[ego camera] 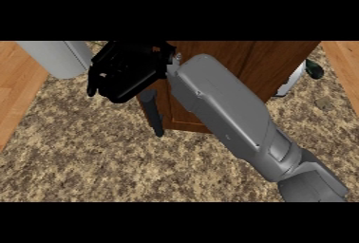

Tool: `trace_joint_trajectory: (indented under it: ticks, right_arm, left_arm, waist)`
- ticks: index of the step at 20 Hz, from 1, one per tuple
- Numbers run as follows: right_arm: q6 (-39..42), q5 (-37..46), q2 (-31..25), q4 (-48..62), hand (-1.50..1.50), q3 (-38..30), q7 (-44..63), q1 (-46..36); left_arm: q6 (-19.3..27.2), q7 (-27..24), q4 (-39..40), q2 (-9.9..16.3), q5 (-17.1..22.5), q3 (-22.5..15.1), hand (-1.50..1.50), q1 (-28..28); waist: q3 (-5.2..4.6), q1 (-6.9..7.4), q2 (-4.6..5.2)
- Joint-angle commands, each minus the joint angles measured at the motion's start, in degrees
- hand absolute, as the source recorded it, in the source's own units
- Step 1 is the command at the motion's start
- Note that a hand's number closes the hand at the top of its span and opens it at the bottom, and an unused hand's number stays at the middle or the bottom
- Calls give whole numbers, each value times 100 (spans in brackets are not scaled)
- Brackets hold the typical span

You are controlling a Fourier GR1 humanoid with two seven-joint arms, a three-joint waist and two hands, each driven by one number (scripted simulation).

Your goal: Pick up the wine, place it into the cabinet and close the cabinet

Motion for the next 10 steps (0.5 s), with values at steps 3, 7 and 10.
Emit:
trace_joint_trajectory:
  ticks: [3, 7, 10]
  right_arm:
    - [-676, 373, -887, 532, 150, -563, -682, 89]
    - [-804, 440, -948, 512, 150, -631, -882, 184]
    - [-770, 467, -888, 432, 150, -575, -971, 176]
  left_arm:
    - [-130, 13, -35, 3, -66, 73, -150, 1]
    - [-165, -2, -59, -70, -168, 87, -150, 17]
    - [-17, 108, -147, -76, -135, 58, -150, -195]
  waist:
    - [93, -161, 207]
    - [89, -136, 210]
    - [90, -273, 241]
